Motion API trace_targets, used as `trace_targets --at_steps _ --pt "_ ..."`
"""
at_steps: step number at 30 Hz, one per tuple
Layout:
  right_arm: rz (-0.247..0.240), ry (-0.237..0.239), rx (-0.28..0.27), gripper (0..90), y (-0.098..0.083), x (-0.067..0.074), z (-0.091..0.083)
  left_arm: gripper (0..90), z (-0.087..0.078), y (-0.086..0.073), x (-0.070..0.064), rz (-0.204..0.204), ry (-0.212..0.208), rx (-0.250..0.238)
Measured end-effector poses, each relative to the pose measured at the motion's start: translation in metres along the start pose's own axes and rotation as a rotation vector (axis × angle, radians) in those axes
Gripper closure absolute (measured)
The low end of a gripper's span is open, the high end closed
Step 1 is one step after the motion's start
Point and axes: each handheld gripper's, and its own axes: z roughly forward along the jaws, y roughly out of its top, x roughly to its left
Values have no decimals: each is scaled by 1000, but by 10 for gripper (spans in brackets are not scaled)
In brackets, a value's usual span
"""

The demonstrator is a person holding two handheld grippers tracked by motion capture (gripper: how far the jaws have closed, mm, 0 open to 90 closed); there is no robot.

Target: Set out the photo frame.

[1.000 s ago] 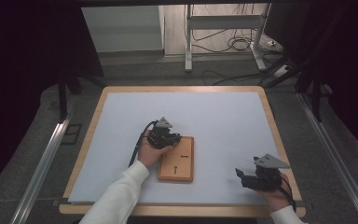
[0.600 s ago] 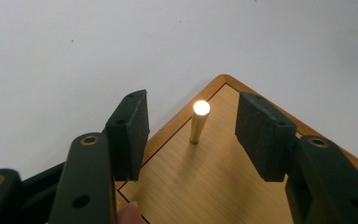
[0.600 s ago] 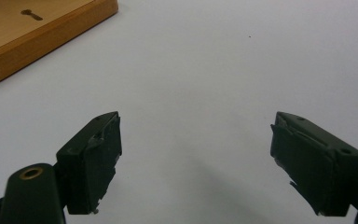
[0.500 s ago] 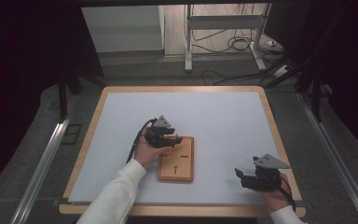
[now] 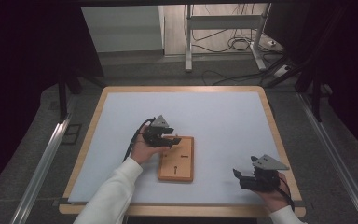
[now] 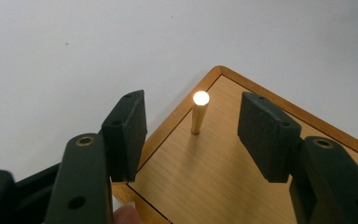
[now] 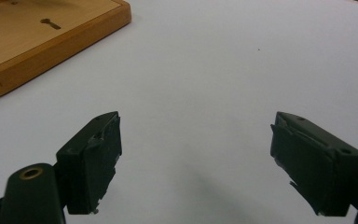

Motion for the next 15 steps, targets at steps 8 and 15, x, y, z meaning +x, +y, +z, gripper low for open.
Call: trace_targets --at_steps 8,15 --pt "6 13 -4 168 1 3 -1 434 2 4 0 28 -13 6" --pt "3 11 6 168 0 5 1 523 12 4 1 31 -43 9"
